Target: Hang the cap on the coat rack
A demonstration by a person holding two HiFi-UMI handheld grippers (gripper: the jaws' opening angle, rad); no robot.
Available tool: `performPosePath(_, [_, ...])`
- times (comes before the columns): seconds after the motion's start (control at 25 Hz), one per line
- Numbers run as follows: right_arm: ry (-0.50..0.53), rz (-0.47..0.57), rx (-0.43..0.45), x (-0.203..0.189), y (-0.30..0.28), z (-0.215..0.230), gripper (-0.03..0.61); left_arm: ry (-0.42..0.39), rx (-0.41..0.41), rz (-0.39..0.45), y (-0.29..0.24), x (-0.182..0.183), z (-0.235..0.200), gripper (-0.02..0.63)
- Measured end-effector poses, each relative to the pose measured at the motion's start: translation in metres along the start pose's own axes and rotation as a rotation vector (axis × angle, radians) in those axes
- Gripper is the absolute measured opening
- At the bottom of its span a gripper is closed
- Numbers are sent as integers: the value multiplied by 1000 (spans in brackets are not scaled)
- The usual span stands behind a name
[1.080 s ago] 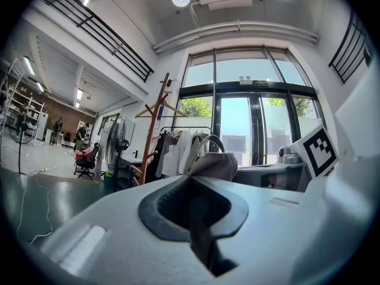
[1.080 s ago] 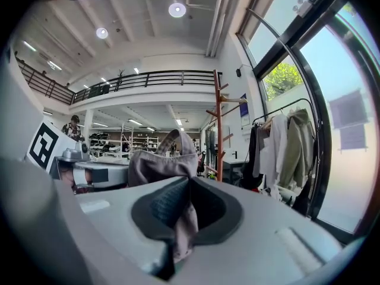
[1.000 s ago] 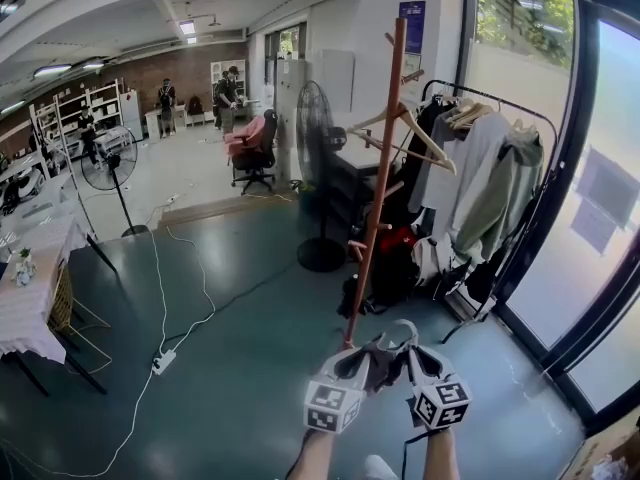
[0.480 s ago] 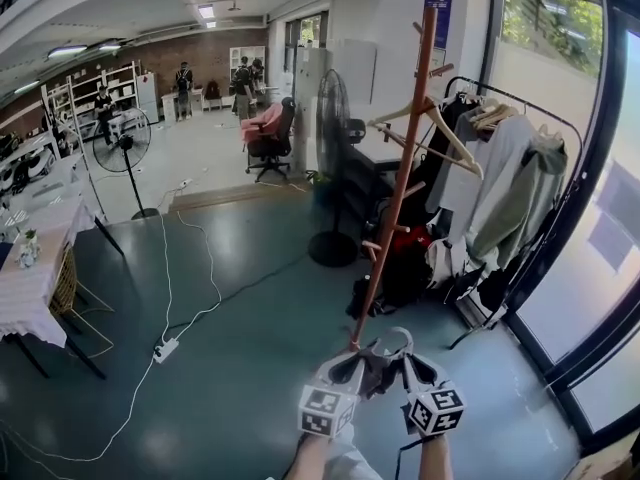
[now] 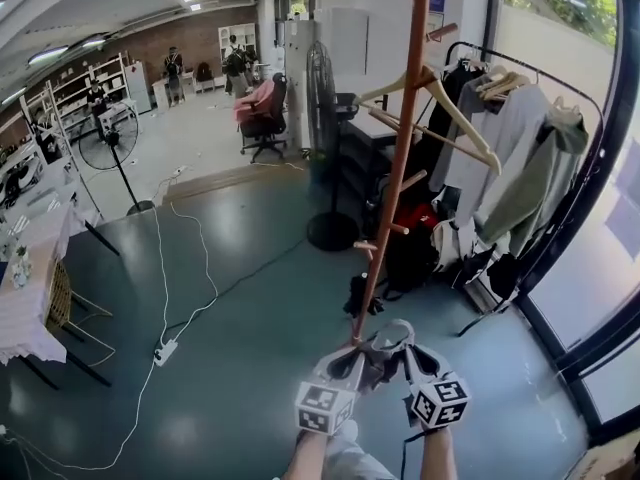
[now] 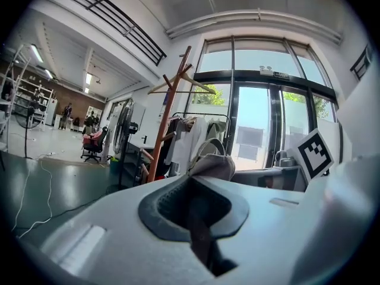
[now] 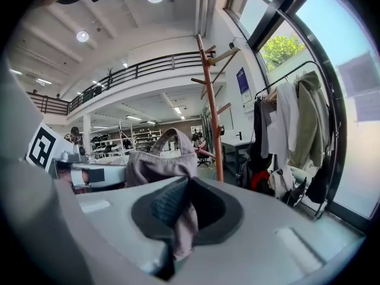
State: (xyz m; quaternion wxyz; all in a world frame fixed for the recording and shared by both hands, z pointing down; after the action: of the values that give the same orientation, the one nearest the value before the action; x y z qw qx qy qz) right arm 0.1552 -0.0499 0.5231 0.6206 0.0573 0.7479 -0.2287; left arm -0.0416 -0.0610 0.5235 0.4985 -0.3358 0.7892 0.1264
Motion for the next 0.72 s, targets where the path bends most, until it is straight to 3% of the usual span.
performPosePath(0.2, [-59,1,7,4,-47,38,19,-23,14,-39,-54,24,-16,17])
performPosePath(0.4, [-124,55,24,20,-96,67,20,-112,53,-87,-101,47,-27,17])
performPosePath(0.72, [-169,117,31,31,-141,106,20,-146,71,-53,-154,77,-42,17])
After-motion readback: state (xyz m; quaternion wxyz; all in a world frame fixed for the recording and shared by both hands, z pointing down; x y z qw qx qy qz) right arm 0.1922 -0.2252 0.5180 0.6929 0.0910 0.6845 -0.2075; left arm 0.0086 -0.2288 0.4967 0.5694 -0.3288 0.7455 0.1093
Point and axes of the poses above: the fingertips, and each gripper's own axes: y backward along the fingers, z to its right, x out of its top, the point moved 8 cm from there along y, backward along the fingers, and after that the axes turned 15 degrees about y, right-handed, at the moved point
